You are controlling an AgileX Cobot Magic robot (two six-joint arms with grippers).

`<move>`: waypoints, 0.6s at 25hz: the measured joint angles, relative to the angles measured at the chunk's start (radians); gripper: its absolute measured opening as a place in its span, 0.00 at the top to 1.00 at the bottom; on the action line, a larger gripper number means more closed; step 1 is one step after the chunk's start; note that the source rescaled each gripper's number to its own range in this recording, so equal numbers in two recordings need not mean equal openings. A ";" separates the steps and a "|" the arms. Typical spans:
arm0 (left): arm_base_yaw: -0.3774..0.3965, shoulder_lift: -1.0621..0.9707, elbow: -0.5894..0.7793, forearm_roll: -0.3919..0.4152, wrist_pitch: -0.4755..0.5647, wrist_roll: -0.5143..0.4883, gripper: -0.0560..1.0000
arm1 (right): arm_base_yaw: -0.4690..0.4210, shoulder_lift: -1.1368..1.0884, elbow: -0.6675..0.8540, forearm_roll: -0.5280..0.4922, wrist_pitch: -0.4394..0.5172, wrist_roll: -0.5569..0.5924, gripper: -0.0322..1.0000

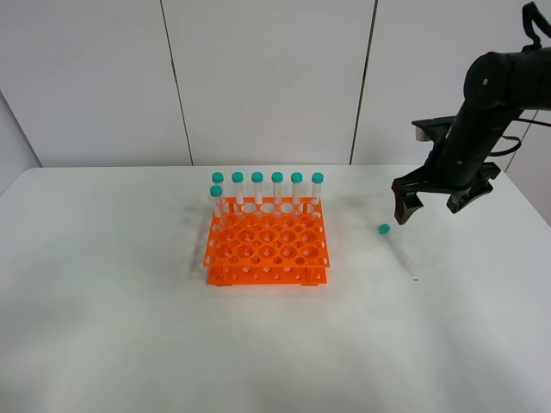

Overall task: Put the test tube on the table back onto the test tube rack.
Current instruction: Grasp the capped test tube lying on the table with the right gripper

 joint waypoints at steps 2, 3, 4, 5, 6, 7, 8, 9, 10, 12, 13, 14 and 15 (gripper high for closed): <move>0.000 0.000 0.000 0.000 0.000 0.000 0.11 | 0.000 0.030 0.000 0.000 -0.010 -0.001 0.00; 0.000 0.000 0.000 0.000 0.000 0.000 0.11 | 0.000 0.043 0.000 0.001 -0.019 -0.001 0.00; 0.000 0.000 0.000 0.000 0.000 0.000 0.11 | 0.000 0.059 0.000 0.002 -0.028 0.000 0.00; 0.000 0.000 0.000 0.000 0.000 0.000 0.11 | 0.000 0.072 0.000 0.006 -0.032 0.001 0.00; 0.000 0.000 0.000 0.000 0.000 0.000 0.11 | 0.000 0.089 0.000 0.007 -0.039 0.003 0.00; 0.000 0.000 0.000 0.000 0.000 0.000 0.11 | 0.000 0.104 0.000 0.007 -0.046 0.005 0.00; 0.000 0.000 0.000 0.000 0.000 0.000 0.11 | 0.000 0.113 0.000 0.008 -0.051 0.008 0.00; 0.000 0.000 0.000 0.000 0.000 0.000 0.11 | 0.000 0.121 0.000 0.008 -0.052 0.008 0.00; 0.000 0.000 0.000 0.000 0.000 0.000 0.11 | 0.000 0.126 0.000 0.008 -0.052 0.008 0.00; 0.000 0.000 0.000 0.000 0.000 0.000 0.11 | 0.000 0.125 0.000 0.006 -0.050 0.009 0.00; 0.000 0.000 0.000 0.000 0.000 0.000 0.11 | 0.000 0.119 0.000 0.004 -0.047 0.009 0.00; 0.000 0.000 0.000 0.000 0.000 0.000 0.11 | 0.000 0.109 0.003 0.002 -0.045 0.010 0.00; 0.000 0.000 0.000 0.000 0.000 0.000 0.11 | 0.000 0.094 0.013 0.000 -0.047 0.011 0.00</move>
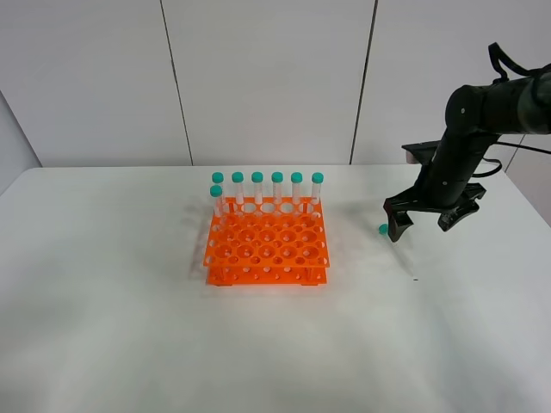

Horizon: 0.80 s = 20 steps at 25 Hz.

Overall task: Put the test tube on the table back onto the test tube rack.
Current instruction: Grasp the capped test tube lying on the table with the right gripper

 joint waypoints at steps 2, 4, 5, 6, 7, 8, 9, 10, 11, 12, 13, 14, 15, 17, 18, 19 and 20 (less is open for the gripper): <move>0.000 0.000 0.000 0.000 0.000 0.000 0.11 | 0.000 -0.036 0.040 -0.006 -0.009 0.000 0.01; 0.000 0.000 0.000 0.000 0.000 0.000 0.11 | 0.000 -0.077 0.114 -0.010 -0.040 0.000 0.01; 0.000 0.000 0.000 0.000 0.000 0.000 0.11 | 0.000 -0.095 0.151 -0.010 -0.068 0.000 0.01; 0.000 0.000 0.000 0.000 0.000 0.000 0.11 | 0.000 -0.106 0.173 -0.010 -0.093 0.002 0.01; 0.000 0.000 0.000 0.000 0.000 0.000 0.11 | 0.000 -0.110 0.189 -0.011 -0.109 0.009 0.01; 0.000 0.000 0.000 0.000 0.000 0.000 0.11 | 0.000 -0.111 0.191 -0.011 -0.117 0.019 0.01; 0.000 0.000 0.000 0.000 0.000 0.000 0.11 | 0.000 -0.111 0.191 -0.009 -0.122 0.027 0.01; 0.000 0.000 0.000 0.000 0.000 0.000 0.11 | 0.000 -0.110 0.191 -0.007 -0.131 0.032 0.01; 0.000 0.000 0.000 0.000 0.000 0.000 0.11 | 0.000 -0.110 0.189 -0.006 -0.135 0.034 0.01; 0.000 0.000 0.000 0.000 0.000 0.000 0.11 | 0.000 -0.107 0.184 -0.006 -0.138 0.034 0.01; 0.000 0.000 0.000 0.000 0.000 0.000 0.11 | 0.000 -0.102 0.177 -0.006 -0.138 0.034 0.01; 0.000 0.000 0.000 0.000 0.000 0.000 0.11 | 0.000 -0.092 0.162 -0.006 -0.138 0.035 0.01; 0.000 0.000 0.000 0.000 0.000 0.000 0.11 | 0.000 -0.080 0.148 -0.006 -0.138 0.035 0.01; 0.000 0.000 0.000 0.000 0.000 0.000 0.11 | 0.000 -0.037 0.111 -0.005 -0.124 0.039 0.01; 0.000 0.000 0.000 0.000 0.000 0.000 0.11 | 0.000 -0.019 0.092 -0.001 -0.109 0.039 0.01; 0.000 0.000 0.000 0.000 0.000 0.000 0.11 | 0.000 -0.001 0.078 0.001 -0.101 0.041 0.01; 0.000 0.000 0.000 0.000 0.000 0.000 0.11 | 0.000 0.019 0.070 0.002 -0.097 0.042 0.01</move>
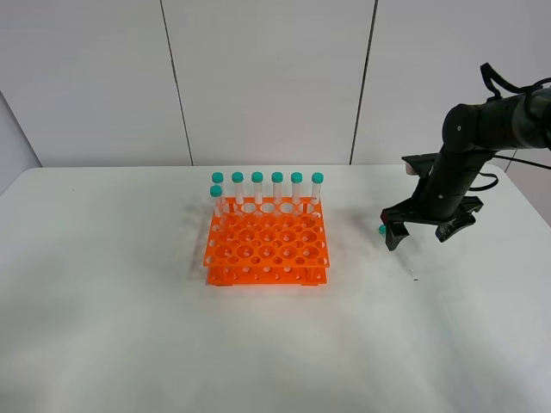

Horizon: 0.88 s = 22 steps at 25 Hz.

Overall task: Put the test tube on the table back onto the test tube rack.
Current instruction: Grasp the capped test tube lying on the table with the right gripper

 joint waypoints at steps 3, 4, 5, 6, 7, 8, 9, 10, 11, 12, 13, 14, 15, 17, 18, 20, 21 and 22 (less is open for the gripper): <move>0.000 0.000 0.000 0.000 0.000 0.000 0.11 | 0.000 0.027 -0.005 0.002 -0.007 0.000 0.01; 0.000 0.000 0.000 0.000 0.000 0.000 0.11 | 0.000 0.030 -0.006 0.002 -0.015 0.000 0.01; 0.000 0.000 0.000 0.000 0.000 0.000 0.11 | 0.000 0.033 -0.007 0.002 -0.021 0.001 0.01; 0.000 0.000 0.000 0.000 0.000 0.000 0.11 | 0.000 0.036 -0.008 0.002 -0.029 0.001 0.01; 0.000 0.000 0.000 0.000 0.000 0.000 0.11 | 0.000 0.040 -0.009 0.002 -0.038 0.001 0.01; 0.000 0.000 0.000 0.000 0.000 0.000 0.11 | 0.000 0.047 -0.010 0.002 -0.041 0.001 0.01; 0.000 0.000 0.000 0.000 0.000 0.000 0.11 | 0.000 0.054 -0.010 0.002 -0.043 0.001 0.01; 0.000 0.000 0.000 0.000 0.000 0.000 0.11 | 0.000 0.065 -0.010 0.002 -0.043 0.002 0.01; 0.000 0.000 0.000 0.000 0.000 0.000 0.11 | 0.000 0.074 -0.010 0.002 -0.042 0.003 0.01; 0.000 0.000 0.000 0.000 0.000 0.000 0.11 | 0.000 0.081 -0.010 0.003 -0.042 0.004 0.02; 0.000 0.000 0.000 0.000 0.000 0.000 0.11 | 0.000 0.085 -0.010 0.007 -0.042 0.005 0.02; 0.000 0.000 0.000 0.000 0.000 0.000 0.11 | 0.000 0.088 -0.010 0.010 -0.042 0.005 0.02; 0.000 0.000 0.000 0.000 0.000 0.000 0.11 | 0.000 0.088 -0.010 0.013 -0.042 0.005 0.02; 0.000 0.000 0.000 0.000 0.000 0.000 0.11 | 0.000 0.088 -0.010 0.014 -0.042 0.005 0.02; 0.000 0.000 0.000 0.000 0.000 0.000 0.11 | 0.000 0.088 -0.010 0.014 -0.042 0.005 0.02; 0.000 0.000 0.000 0.000 0.000 0.000 0.11 | 0.000 0.088 -0.010 0.014 -0.042 0.005 0.02; 0.000 0.000 0.000 0.000 0.000 0.000 0.11 | 0.000 0.088 -0.010 0.014 -0.042 0.007 0.02; 0.000 0.000 0.000 0.000 0.000 0.000 0.11 | 0.000 0.088 -0.010 0.013 -0.042 0.007 0.02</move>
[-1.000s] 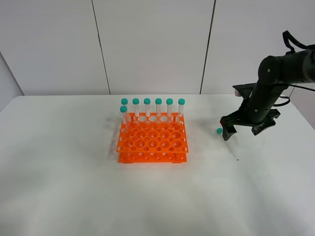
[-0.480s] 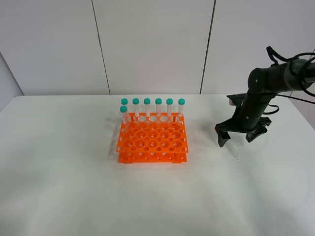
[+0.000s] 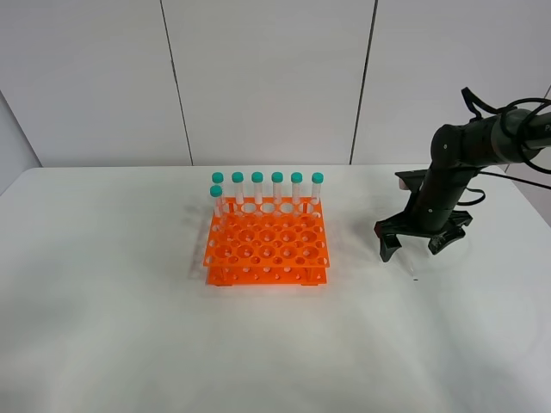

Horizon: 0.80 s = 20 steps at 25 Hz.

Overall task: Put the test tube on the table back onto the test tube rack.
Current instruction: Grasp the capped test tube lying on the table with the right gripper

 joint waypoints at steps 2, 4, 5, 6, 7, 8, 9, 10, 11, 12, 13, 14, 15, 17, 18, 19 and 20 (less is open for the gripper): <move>0.000 0.000 0.000 0.000 0.000 0.000 0.11 | 0.000 0.000 0.000 -0.001 0.000 0.003 0.02; 0.000 0.000 0.000 0.000 0.000 0.000 0.11 | 0.000 0.000 0.000 -0.002 0.000 0.008 0.02; 0.000 0.000 0.000 0.000 0.000 0.000 0.11 | 0.000 0.000 0.000 -0.003 0.000 0.008 0.02; 0.000 0.000 0.000 0.000 0.000 0.000 0.11 | 0.000 0.000 0.000 -0.004 0.000 0.009 0.02; 0.000 0.000 0.000 0.000 0.000 0.000 0.11 | 0.000 0.000 0.000 -0.006 0.000 0.009 0.02; 0.000 0.000 0.000 0.000 0.000 0.000 0.11 | 0.000 0.000 0.000 -0.006 0.000 0.009 0.02; 0.000 0.000 0.000 0.000 0.000 0.000 0.11 | 0.000 0.000 0.000 -0.008 0.000 0.009 0.02; 0.000 0.000 0.000 0.000 0.000 0.000 0.11 | 0.002 0.000 0.000 -0.010 0.000 0.009 0.02; 0.000 0.000 0.000 0.000 0.000 0.000 0.11 | 0.003 0.000 0.000 -0.011 -0.001 0.009 0.02; 0.000 0.000 0.000 0.000 0.000 0.000 0.11 | 0.004 0.000 0.000 -0.011 -0.003 0.010 0.02; 0.000 0.000 0.000 0.000 0.000 0.000 0.11 | 0.005 0.000 0.000 -0.011 -0.004 0.012 0.02; 0.000 0.000 0.000 0.000 0.000 0.000 0.11 | 0.005 0.003 0.000 -0.013 -0.007 0.013 0.02; 0.000 0.000 0.000 0.000 0.000 0.000 0.11 | 0.006 0.006 0.000 -0.014 -0.007 0.015 0.02; 0.000 0.000 0.000 0.000 0.000 0.000 0.11 | 0.008 0.012 0.000 -0.018 -0.008 0.016 0.02; 0.000 0.000 0.000 0.000 0.000 0.000 0.11 | 0.008 0.013 0.000 -0.021 -0.009 0.016 0.02; 0.000 0.000 0.000 0.000 0.000 0.000 0.11 | 0.008 0.013 0.000 -0.024 -0.012 0.016 0.02; 0.000 0.000 0.000 0.000 0.000 0.000 0.11 | 0.008 0.013 0.000 -0.025 -0.016 0.016 0.02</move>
